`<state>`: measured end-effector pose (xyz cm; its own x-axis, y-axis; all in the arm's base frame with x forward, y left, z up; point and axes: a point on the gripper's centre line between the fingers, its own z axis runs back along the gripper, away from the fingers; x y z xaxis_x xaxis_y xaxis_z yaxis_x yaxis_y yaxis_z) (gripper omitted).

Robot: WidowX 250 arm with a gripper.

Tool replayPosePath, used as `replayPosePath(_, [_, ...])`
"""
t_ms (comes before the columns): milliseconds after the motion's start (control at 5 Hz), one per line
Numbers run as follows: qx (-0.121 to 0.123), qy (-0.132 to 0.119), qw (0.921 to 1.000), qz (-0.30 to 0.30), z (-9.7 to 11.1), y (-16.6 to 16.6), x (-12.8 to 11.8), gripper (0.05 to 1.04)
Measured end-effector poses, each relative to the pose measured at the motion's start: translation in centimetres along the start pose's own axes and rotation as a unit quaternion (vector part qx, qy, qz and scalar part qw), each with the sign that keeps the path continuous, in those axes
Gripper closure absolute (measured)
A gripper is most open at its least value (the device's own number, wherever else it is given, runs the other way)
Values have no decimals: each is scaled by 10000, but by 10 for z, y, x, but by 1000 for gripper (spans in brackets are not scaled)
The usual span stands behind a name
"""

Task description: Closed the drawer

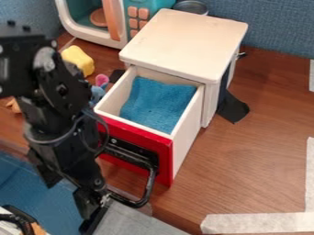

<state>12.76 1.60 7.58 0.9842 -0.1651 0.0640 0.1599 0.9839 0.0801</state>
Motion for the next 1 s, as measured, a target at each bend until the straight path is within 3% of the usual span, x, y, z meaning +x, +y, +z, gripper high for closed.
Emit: replayPosePath(1000, [103,220,9997,60,-40,4,-4,83])
